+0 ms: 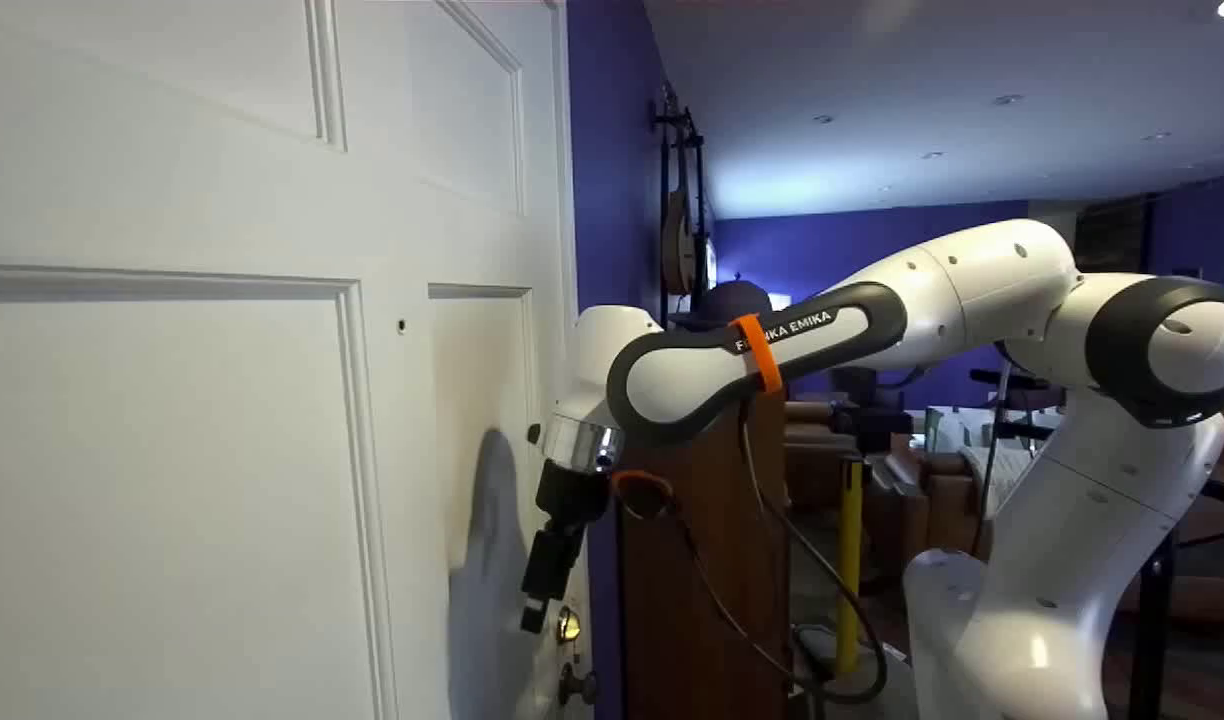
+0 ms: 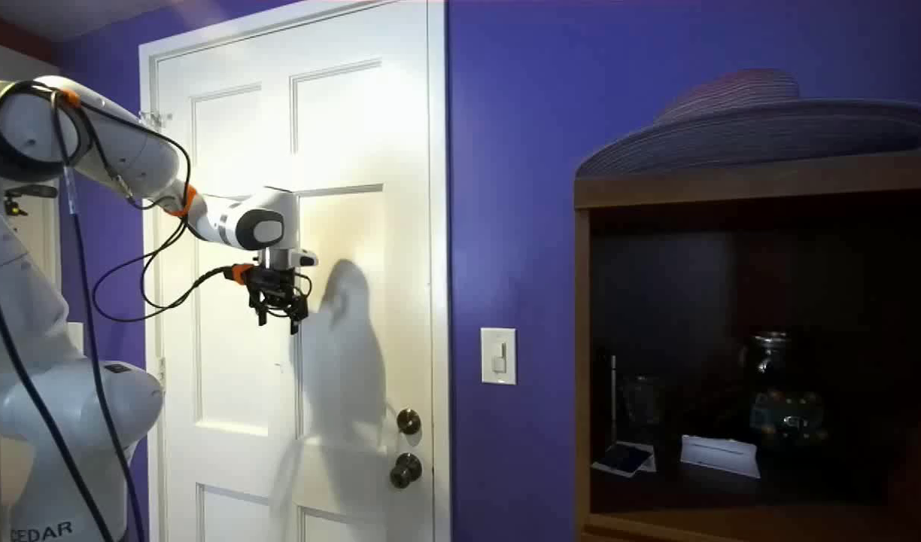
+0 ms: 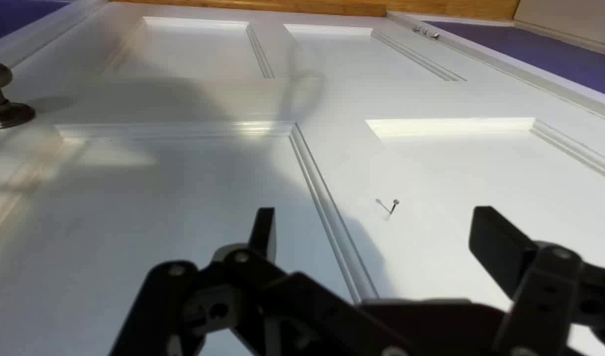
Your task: Hang the hat on the hook on the door
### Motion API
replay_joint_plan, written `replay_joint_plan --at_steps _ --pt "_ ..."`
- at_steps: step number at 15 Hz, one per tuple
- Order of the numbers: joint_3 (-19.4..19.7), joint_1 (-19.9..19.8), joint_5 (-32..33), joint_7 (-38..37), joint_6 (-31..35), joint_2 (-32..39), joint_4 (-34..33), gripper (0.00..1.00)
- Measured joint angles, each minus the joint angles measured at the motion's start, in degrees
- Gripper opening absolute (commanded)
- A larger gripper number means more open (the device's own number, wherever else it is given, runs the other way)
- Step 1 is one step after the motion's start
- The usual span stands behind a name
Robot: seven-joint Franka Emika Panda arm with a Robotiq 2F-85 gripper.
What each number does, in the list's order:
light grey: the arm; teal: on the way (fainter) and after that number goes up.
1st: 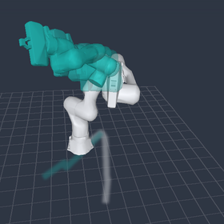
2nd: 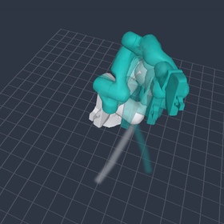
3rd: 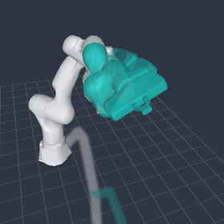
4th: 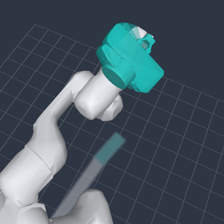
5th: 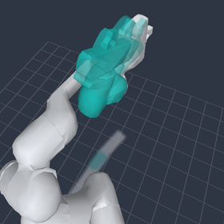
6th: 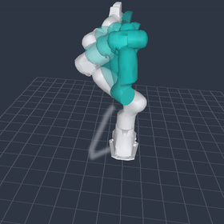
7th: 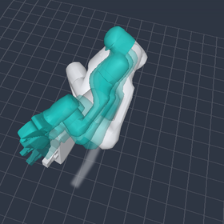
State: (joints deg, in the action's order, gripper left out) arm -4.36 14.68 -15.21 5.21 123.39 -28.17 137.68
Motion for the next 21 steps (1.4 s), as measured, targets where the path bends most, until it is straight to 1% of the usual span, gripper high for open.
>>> replay_joint_plan --at_steps 16,19,21 --pt "-0.04 -0.05 0.0 0.0 0.0 0.0 0.0 1.0" --pt "0.4 -1.11 0.0 -0.19 -0.64 -0.44 0.04 1.0" --pt "1.23 -2.83 0.0 -0.82 -3.0 -1.74 0.2 1.0"
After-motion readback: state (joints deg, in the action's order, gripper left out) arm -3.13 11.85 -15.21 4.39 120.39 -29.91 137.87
